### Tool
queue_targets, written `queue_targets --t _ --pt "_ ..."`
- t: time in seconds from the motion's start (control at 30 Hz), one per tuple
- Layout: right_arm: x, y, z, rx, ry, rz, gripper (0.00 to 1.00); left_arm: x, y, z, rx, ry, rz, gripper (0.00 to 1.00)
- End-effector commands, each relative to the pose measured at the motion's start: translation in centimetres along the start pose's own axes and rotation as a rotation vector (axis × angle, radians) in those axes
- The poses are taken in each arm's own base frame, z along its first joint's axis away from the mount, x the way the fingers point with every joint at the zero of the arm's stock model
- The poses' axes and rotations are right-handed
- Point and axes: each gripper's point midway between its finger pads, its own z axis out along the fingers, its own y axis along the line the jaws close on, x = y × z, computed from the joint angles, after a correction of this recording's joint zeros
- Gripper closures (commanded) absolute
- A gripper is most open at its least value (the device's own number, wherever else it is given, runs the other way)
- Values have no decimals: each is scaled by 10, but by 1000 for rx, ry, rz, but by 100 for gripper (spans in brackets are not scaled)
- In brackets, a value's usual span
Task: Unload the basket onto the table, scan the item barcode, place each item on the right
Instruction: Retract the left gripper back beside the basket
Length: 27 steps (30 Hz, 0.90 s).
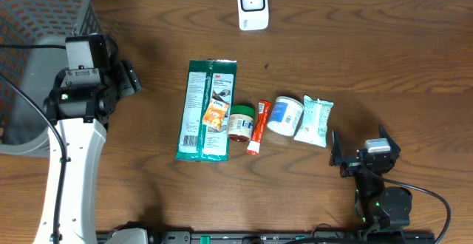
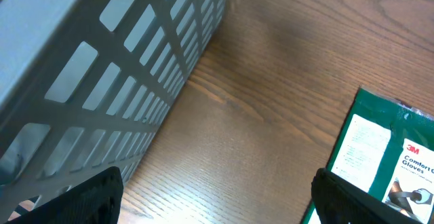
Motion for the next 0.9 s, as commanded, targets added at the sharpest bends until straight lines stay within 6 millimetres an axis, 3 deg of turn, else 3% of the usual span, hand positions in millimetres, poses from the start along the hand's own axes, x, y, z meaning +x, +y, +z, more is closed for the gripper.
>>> queue_targets --t 0.0,0.7,0.87 --pt "1 1 0 -3 1 -6 1 -6 -1 -1 0 -11 -19 13" --pt "1 1 0 -3 2 -6 1 -6 -1 -1 0 -11 -19 13" --pt "-1 6 0 -31 -1 147 1 -6 -1 -1 0 -11 -19 13"
